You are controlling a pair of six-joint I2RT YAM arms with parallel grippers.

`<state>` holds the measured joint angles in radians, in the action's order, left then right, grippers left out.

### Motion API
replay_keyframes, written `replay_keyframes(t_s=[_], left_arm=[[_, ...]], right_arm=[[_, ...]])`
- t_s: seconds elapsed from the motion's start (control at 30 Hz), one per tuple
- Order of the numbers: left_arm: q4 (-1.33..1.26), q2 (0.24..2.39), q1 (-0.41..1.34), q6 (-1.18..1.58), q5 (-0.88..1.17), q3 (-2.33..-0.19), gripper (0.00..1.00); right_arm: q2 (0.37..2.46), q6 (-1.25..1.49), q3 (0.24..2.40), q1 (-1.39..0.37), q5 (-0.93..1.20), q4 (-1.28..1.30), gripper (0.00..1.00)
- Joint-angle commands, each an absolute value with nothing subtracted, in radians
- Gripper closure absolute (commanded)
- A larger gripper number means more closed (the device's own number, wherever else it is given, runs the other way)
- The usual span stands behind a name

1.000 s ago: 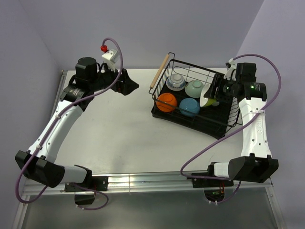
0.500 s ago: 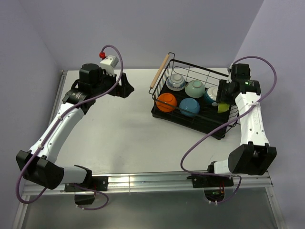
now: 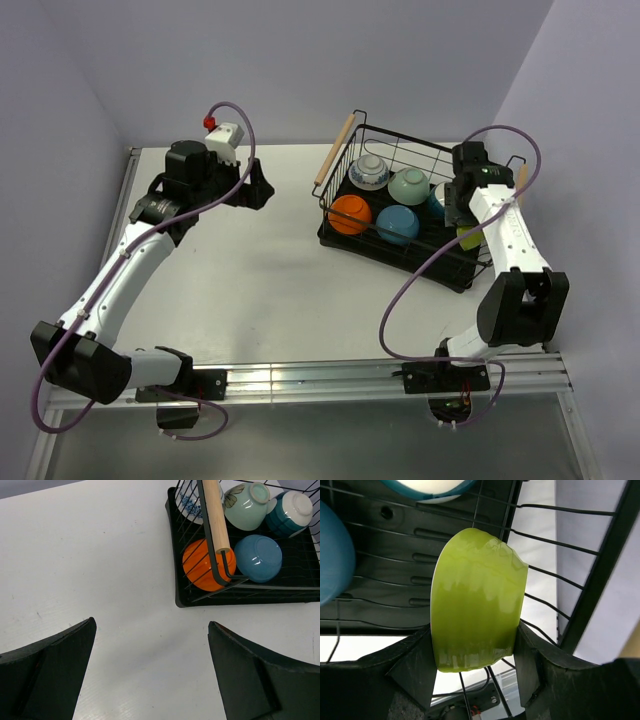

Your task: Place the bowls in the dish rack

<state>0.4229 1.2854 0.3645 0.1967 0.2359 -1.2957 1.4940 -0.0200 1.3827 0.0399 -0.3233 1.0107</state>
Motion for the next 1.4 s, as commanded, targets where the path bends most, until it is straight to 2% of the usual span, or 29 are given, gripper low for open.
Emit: replay_keyframes(t_s=[0.0, 0.17, 0.67, 0.73, 0.87, 0.93, 1.0, 1.03, 1.07, 1.13, 1.17, 1.2, 1.37], left_arm=[[0.379, 1.256, 0.359, 0.186, 0.207, -1.287, 0.0], [0.368, 1.252, 0.357, 0.187, 0.17, -1.272, 0.01], [0.361, 1.261, 0.357, 0.192, 0.123, -1.262, 0.01], [0.356, 1.264, 0.356, 0.196, 0.127, -1.264, 0.01], [0.362, 1.276, 0.356, 0.196, 0.115, -1.267, 0.0], [0.364, 1.284, 0.356, 0.195, 0.112, -1.269, 0.0], [0.368, 1.289, 0.356, 0.195, 0.112, -1.279, 0.0], [0.368, 1.292, 0.356, 0.195, 0.11, -1.282, 0.01], [0.37, 1.293, 0.356, 0.196, 0.109, -1.288, 0.0], [0.374, 1.299, 0.356, 0.196, 0.104, -1.293, 0.01], [0.376, 1.301, 0.356, 0.196, 0.104, -1.295, 0.01], [0.377, 1.305, 0.356, 0.195, 0.103, -1.293, 0.0], [0.371, 1.31, 0.356, 0.196, 0.107, -1.289, 0.0]], right_arm=[[1.514, -0.023, 1.371, 0.011, -0.44, 0.963, 1.0], [1.548, -0.002, 1.355, 0.006, -0.499, 0.968, 1.0], [1.632, 0.11, 1.339, -0.038, -0.502, 0.977, 0.98], [1.641, 0.127, 1.345, -0.046, -0.494, 0.982, 0.89], [1.661, 0.161, 1.341, -0.066, -0.486, 1.005, 0.66], [1.689, 0.178, 1.344, -0.072, -0.486, 1.015, 0.64], [1.71, 0.195, 1.358, -0.074, -0.489, 1.035, 0.56], [1.729, 0.198, 1.364, -0.077, -0.485, 1.043, 0.5], [1.735, 0.196, 1.373, -0.077, -0.477, 1.052, 0.32], [1.736, 0.193, 1.379, -0.084, -0.465, 1.049, 0.18], [1.736, 0.193, 1.388, -0.086, -0.459, 1.049, 0.04], [1.736, 0.195, 1.393, -0.089, -0.453, 1.051, 0.0], [1.732, 0.196, 1.402, -0.097, -0.425, 1.055, 0.0]])
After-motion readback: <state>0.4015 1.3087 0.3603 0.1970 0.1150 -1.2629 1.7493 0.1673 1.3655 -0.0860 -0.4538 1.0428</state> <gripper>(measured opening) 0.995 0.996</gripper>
